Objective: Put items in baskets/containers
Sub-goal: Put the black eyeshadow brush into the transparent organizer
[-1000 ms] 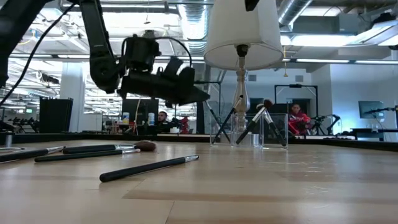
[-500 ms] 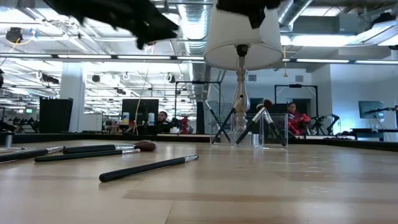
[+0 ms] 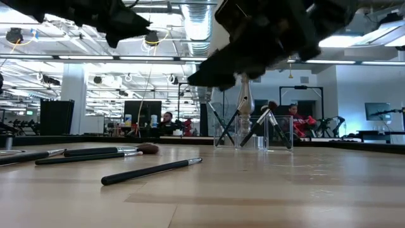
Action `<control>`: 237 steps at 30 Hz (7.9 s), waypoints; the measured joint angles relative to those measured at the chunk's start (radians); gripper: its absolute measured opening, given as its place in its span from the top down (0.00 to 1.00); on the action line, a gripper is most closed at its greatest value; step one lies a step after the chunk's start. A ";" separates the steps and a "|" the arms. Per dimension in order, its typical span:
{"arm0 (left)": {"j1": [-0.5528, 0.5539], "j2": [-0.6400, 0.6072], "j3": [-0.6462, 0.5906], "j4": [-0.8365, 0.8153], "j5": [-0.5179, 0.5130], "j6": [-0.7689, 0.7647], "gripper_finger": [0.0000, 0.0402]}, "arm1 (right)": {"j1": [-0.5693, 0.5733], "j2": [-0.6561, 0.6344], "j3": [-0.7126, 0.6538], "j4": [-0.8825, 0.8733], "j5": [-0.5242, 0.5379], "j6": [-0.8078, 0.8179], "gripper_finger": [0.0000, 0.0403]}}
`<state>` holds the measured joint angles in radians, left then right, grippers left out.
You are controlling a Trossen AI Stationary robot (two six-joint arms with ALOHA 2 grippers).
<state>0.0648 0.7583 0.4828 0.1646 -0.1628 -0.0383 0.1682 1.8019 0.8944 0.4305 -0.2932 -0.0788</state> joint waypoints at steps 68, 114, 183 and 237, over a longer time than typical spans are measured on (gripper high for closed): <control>-0.247 0.809 0.141 0.033 0.146 -0.272 0.66 | -0.118 0.244 0.203 -0.181 0.003 -0.275 0.99; -0.225 0.814 0.138 0.023 0.212 -0.285 0.94 | -0.118 0.231 0.206 -0.130 0.085 -0.296 0.98; -0.115 0.604 0.139 0.524 0.103 0.140 0.94 | 0.073 -0.577 -0.220 -0.128 0.576 -0.122 0.68; -0.115 0.615 0.138 0.511 0.000 0.172 0.74 | -0.123 -0.292 -0.178 0.248 0.712 0.045 0.98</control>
<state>-0.0502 1.3731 0.6209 0.6757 -0.1626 0.1341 0.0456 1.5101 0.7165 0.6785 0.4184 -0.0340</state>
